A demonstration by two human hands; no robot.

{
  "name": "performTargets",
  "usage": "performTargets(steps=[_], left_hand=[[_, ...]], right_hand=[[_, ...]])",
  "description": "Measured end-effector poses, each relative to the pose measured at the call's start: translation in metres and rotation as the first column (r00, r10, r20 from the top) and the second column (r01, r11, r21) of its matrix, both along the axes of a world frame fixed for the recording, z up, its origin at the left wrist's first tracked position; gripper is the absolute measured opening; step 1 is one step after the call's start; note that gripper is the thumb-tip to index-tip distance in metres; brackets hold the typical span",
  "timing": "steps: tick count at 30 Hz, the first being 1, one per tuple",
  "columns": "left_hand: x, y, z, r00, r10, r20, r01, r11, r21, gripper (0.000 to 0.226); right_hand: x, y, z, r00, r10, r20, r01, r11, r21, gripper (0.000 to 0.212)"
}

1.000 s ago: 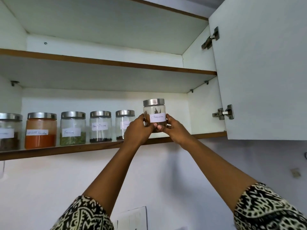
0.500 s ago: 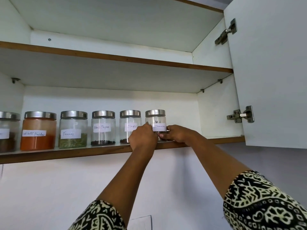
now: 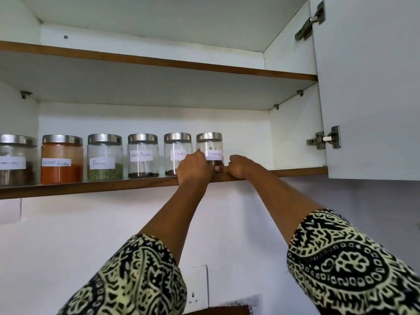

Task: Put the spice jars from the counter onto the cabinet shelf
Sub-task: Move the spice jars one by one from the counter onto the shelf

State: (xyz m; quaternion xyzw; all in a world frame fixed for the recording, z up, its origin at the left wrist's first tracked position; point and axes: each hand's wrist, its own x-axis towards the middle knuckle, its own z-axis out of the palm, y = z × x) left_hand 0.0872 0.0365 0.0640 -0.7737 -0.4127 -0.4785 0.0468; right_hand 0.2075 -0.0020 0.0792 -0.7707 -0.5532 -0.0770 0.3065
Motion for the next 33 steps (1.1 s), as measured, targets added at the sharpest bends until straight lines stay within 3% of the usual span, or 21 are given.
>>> performTargets(steps=[4,7,9,13,19,23,27,33], left_hand=[[-0.018,-0.022,-0.022,0.992,-0.122,-0.020,0.123,0.980,0.155,0.027],[-0.037,-0.043,-0.068,0.934,-0.351,0.065,0.330,0.919,0.217,0.030],[-0.049,-0.057,-0.105,0.879,-0.463,0.112,0.447,0.883,0.145,0.031],[-0.062,-0.079,-0.188,0.829,-0.551,0.091,0.559,0.818,-0.135,0.031],[-0.085,-0.076,-0.305,0.832,-0.555,-0.032,0.456,0.715,-0.530,0.042],[-0.105,-0.083,-0.381,0.790,-0.579,-0.203,0.236,0.592,-0.770,0.062],[-0.122,-0.092,-0.440,0.724,-0.616,-0.310,0.067,0.511,-0.857,0.083],[-0.130,-0.104,-0.492,0.744,-0.625,-0.237,0.031,0.386,-0.922,0.118]], right_hand=[[-0.014,-0.033,-0.027,0.997,0.051,0.065,-0.062,0.982,0.178,0.053],[-0.027,-0.074,-0.078,0.989,0.143,0.040,-0.148,0.936,0.320,0.057],[-0.036,-0.098,-0.117,0.981,0.191,-0.018,-0.173,0.923,0.343,0.055],[-0.048,-0.126,-0.209,0.954,0.229,-0.196,-0.190,0.962,0.199,0.044],[-0.056,-0.141,-0.334,0.846,0.174,-0.503,-0.239,0.969,-0.067,0.033],[-0.067,-0.147,-0.418,0.854,0.041,-0.519,-0.255,0.901,-0.349,0.034],[-0.080,-0.159,-0.476,0.842,-0.039,-0.538,-0.279,0.822,-0.497,0.046],[-0.090,-0.160,-0.518,0.862,-0.076,-0.501,-0.275,0.760,-0.588,0.072]])
